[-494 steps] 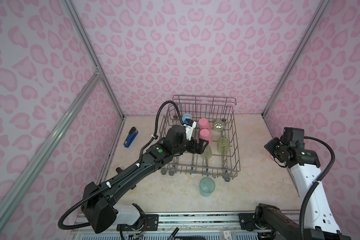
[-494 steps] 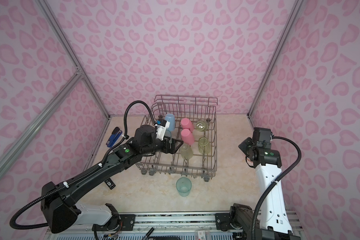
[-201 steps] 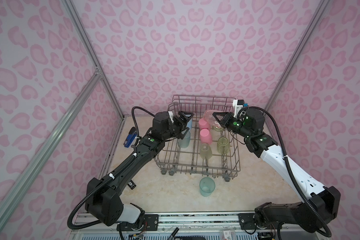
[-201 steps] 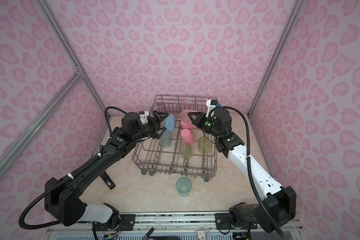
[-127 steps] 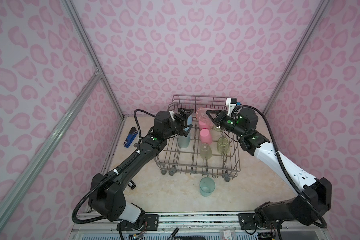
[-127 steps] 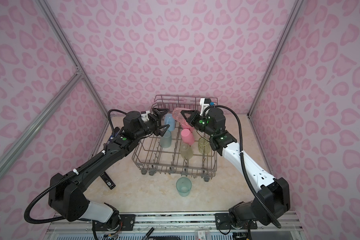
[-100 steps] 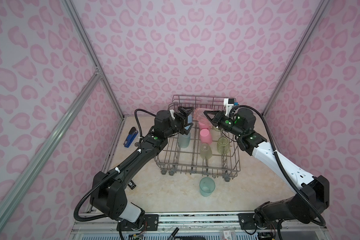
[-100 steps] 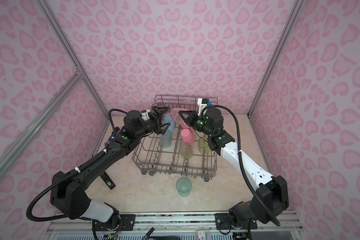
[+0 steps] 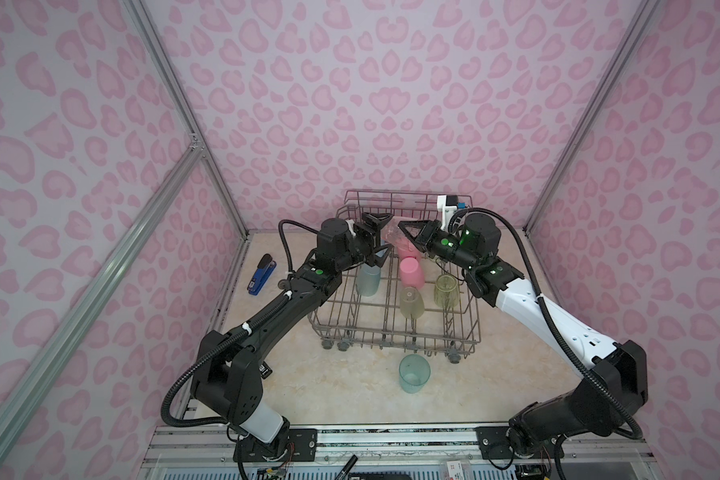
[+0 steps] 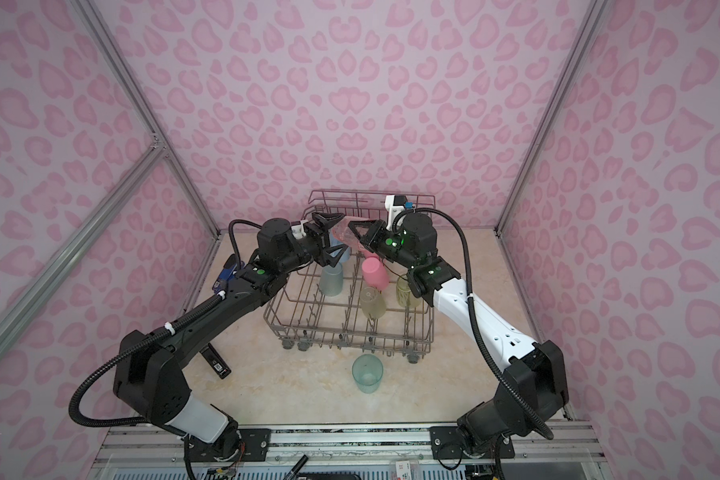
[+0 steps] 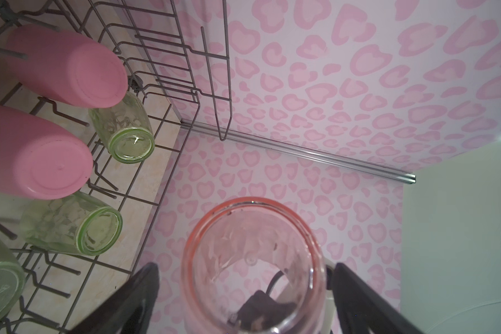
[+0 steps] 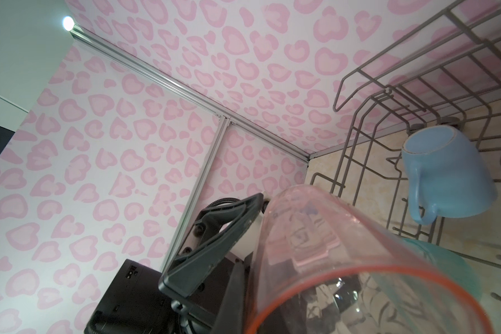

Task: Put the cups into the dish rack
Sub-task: 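Close left gripper on the pink cup held by the right gripper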

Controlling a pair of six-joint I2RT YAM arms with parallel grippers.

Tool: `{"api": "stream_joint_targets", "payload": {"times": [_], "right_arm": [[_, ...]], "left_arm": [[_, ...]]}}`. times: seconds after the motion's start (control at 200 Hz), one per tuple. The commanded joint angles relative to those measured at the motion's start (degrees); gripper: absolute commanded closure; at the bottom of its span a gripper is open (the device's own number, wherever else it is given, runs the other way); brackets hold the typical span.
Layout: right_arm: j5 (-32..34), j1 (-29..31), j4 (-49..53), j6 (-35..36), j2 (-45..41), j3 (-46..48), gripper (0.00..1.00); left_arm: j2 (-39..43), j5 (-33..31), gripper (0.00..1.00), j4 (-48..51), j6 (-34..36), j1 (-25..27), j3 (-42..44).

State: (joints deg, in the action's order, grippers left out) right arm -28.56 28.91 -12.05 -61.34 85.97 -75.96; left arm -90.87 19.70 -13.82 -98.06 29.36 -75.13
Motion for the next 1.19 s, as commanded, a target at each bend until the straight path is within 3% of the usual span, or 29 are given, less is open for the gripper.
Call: {"api": "stream_joint_targets", "payload": {"times": [0.0, 0.64, 0.745, 0.9, 1.025, 1.19], "right_arm": [[-0.8, 0.5, -1.7, 0.3, 0.8, -0.7, 1.00], [-0.6, 1.5, -0.3, 0.7, 2.3, -1.8, 1.00], [-0.4, 1.5, 0.0, 0.8, 2.4, -1.5, 0.96], [-0.2, 1.5, 0.3, 1.0, 2.1, -1.2, 0.83], [0.6, 1.5, 0.5, 1.5, 1.5, -0.3, 0.62], [1.1, 1.0, 0.9, 2.3, 0.4, 1.2, 0.50]], "left_arm": [[-0.8, 0.0, 0.07, -3.5, -0.3, 0.1, -0.7], [-1.4, -1.6, 0.27, -5.9, -1.1, 0.3, 1.0], [-1.3, -2.0, 0.32, -6.1, -0.4, 0.3, 1.3], [-0.9, -3.1, 0.33, -5.9, 1.3, 0.3, 2.0], [-0.4, -4.4, 0.35, -5.2, 3.9, 0.1, 2.4], [0.1, -6.0, 0.35, -3.4, 8.3, -0.4, 2.7]]}}
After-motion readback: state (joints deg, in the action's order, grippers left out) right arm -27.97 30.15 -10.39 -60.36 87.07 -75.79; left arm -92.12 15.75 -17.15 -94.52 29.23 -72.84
